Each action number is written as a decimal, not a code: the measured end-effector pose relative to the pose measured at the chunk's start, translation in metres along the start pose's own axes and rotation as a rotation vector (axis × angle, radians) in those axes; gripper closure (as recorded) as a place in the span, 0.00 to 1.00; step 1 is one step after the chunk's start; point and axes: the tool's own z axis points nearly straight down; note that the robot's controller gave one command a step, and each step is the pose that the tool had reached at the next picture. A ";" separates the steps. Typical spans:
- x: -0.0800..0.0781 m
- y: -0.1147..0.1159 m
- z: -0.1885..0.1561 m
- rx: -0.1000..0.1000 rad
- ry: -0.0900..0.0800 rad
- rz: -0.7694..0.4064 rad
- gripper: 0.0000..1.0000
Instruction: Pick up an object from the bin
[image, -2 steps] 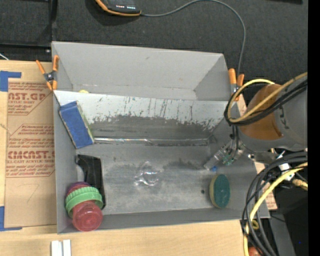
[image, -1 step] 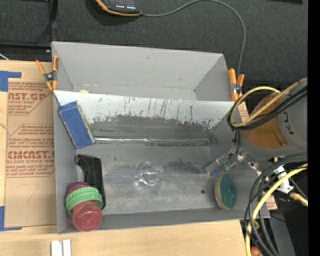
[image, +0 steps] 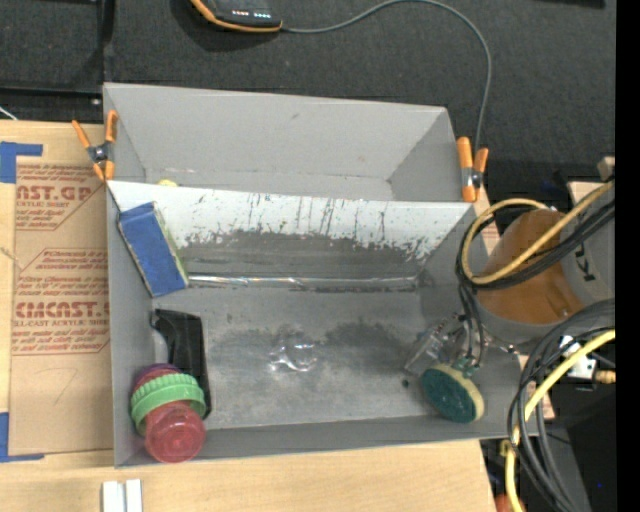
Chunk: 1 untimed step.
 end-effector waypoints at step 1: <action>0.003 0.005 0.006 0.000 0.011 0.535 1.00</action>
Offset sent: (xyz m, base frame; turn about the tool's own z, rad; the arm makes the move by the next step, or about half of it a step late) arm -0.0024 -0.0190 -0.0099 0.0490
